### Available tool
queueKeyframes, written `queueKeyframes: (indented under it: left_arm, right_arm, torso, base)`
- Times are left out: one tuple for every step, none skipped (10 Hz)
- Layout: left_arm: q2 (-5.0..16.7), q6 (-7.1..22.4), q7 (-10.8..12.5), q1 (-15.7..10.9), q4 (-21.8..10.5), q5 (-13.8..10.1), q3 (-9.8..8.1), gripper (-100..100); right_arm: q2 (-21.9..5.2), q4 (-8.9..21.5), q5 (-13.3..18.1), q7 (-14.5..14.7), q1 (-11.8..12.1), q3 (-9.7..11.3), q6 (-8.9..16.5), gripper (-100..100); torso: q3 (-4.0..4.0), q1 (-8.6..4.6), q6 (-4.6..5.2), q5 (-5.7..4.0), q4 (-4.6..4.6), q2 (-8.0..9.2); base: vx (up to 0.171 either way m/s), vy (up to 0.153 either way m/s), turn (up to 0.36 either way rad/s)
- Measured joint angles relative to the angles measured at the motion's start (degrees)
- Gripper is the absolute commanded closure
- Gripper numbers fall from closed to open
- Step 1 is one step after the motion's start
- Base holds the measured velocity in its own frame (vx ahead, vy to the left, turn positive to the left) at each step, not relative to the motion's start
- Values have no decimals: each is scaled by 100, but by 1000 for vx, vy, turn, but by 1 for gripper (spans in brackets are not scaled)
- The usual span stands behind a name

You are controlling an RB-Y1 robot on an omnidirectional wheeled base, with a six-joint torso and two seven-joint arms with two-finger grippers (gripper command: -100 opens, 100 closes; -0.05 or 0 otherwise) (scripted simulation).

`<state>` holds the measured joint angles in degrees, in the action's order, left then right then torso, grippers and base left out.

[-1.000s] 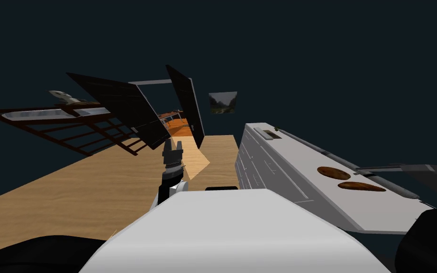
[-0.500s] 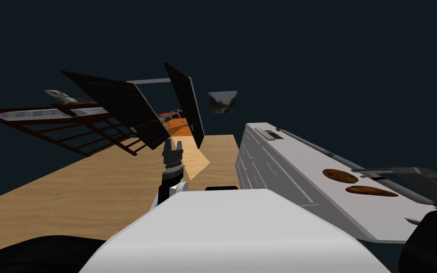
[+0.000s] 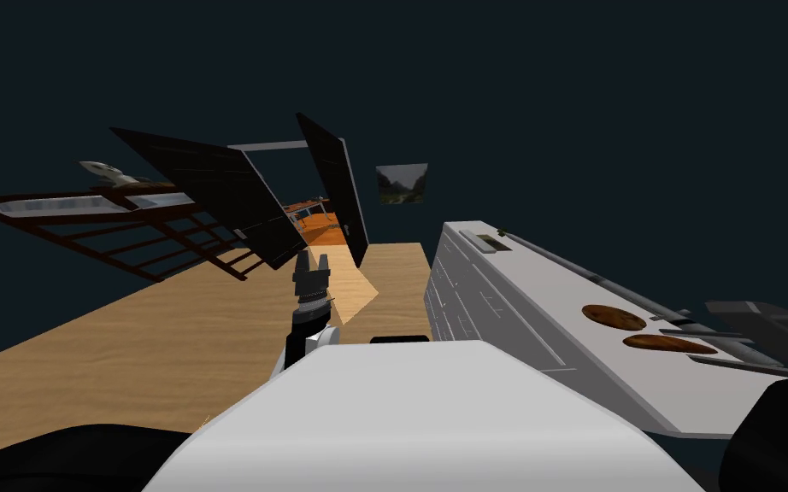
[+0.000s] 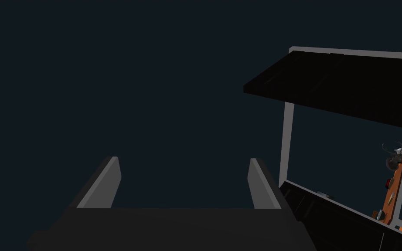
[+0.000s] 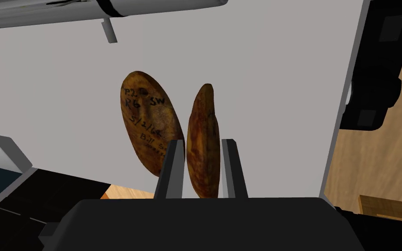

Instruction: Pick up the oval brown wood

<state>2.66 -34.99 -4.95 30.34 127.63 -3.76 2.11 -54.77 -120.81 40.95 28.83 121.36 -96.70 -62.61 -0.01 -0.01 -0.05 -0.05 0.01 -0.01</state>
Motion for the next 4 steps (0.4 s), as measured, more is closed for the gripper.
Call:
queueKeyframes:
  left_arm:
    - [0, 0, 0, 0, 0, 0, 0, 0]
    - [0, 0, 0, 0, 0, 0, 0, 0]
    - [0, 0, 0, 0, 0, 0, 0, 0]
    - [0, 0, 0, 0, 0, 0, 0, 0]
  right_arm:
    - [0, 0, 0, 0, 0, 0, 0, 100]
    - [25, 24, -57, -22, 31, -107, -67, 100]
    - [95, 27, -125, -41, 55, -219, -163, 100]
    - [103, 27, -133, -43, 56, -232, -186, 0]
  torso:
    - [0, 0, 0, 0, 0, 0]
    - [2, -1, -1, 3, 1, 3]
    - [5, -1, 0, 2, 2, 9]
    - [4, -1, 1, -1, 2, 7]
  base:
    - [-13, -11, 16]
    - [-26, -18, 21]
    - [-12, -8, 3]
    - [0, 0, 0]
